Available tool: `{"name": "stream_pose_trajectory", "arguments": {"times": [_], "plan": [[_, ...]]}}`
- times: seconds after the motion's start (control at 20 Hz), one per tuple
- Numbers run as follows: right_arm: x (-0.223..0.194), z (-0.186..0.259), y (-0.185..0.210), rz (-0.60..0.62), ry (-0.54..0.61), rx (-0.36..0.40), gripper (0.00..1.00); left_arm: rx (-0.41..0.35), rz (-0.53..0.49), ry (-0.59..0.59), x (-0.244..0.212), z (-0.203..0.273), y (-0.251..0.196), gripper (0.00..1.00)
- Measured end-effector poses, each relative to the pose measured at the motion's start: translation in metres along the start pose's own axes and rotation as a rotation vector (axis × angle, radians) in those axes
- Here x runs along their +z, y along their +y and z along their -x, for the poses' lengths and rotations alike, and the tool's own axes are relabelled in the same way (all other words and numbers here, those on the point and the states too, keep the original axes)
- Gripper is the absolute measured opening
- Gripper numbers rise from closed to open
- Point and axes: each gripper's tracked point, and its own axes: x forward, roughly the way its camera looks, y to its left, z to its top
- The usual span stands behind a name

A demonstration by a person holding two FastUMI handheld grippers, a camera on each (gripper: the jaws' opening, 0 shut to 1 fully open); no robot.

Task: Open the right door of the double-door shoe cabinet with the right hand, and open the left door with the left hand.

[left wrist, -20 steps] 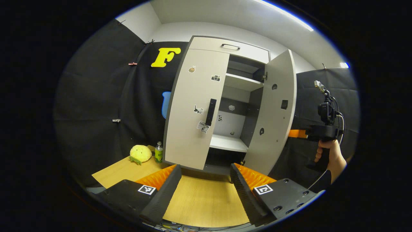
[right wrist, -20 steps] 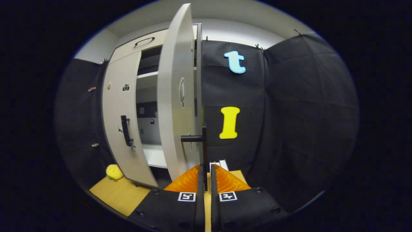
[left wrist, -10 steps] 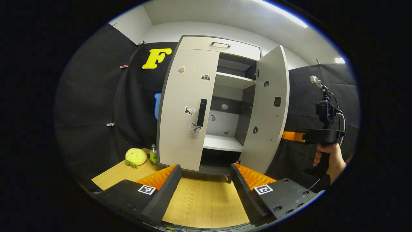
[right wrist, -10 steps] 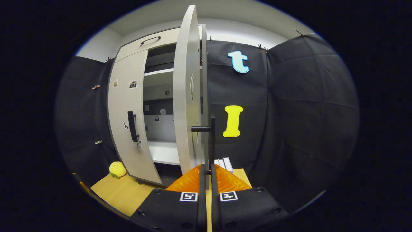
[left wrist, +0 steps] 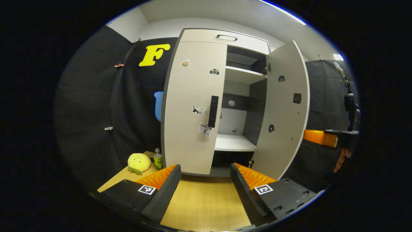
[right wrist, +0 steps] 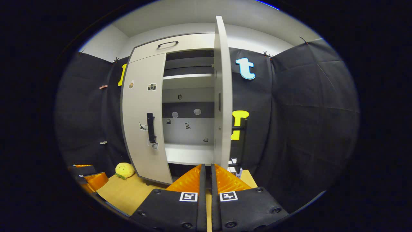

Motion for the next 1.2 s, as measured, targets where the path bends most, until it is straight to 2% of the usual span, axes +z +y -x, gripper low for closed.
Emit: {"name": "stream_pose_trajectory", "arguments": {"times": [0.1,0.15,0.2,0.3,0.4,0.45,0.5,0.55,0.75,1.0,1.1,1.2], "plan": [[-0.002,-0.004,0.021,-0.02,-0.001,-0.004,0.1,-0.011,0.0,-0.012,0.013,-0.017,0.018,0.95],[-0.002,-0.003,0.03,-0.026,-0.002,-0.011,0.13,-0.013,-0.016,-0.018,0.02,-0.026,0.028,0.95],[-0.007,-0.007,0.038,-0.024,0.001,-0.026,0.22,-0.018,-0.035,-0.026,0.025,-0.035,0.036,0.95],[-0.012,-0.012,0.052,-0.012,-0.012,-0.053,0.52,-0.038,-0.064,-0.046,0.036,-0.052,0.047,0.95],[-0.015,-0.012,0.059,-0.031,-0.032,-0.093,0.65,-0.065,-0.09,-0.067,0.045,-0.068,0.051,0.95],[-0.017,-0.012,0.063,-0.048,-0.037,-0.109,0.82,-0.079,-0.104,-0.078,0.05,-0.077,0.051,0.95],[-0.02,-0.011,0.066,-0.06,-0.033,-0.116,0.92,-0.091,-0.11,-0.079,0.053,-0.084,0.051,0.95],[-0.026,-0.011,0.067,-0.06,-0.019,-0.126,0.95,-0.105,-0.108,-0.077,0.056,-0.091,0.05,0.95],[-0.033,-0.009,0.061,-0.029,-0.01,-0.17,0.97,-0.151,-0.099,-0.08,0.071,-0.122,0.036,0.95],[-0.044,-0.014,0.05,-0.037,0.007,-0.143,0.97,-0.196,-0.081,-0.098,0.096,-0.162,0.005,0.95],[-0.047,-0.017,0.043,-0.031,0.005,-0.134,0.97,-0.235,-0.075,-0.112,0.108,-0.181,-0.013,0.95],[-0.049,-0.025,0.039,-0.034,0.014,-0.107,0.97,-0.229,-0.076,-0.106,0.114,-0.201,-0.022,0.95]]}}
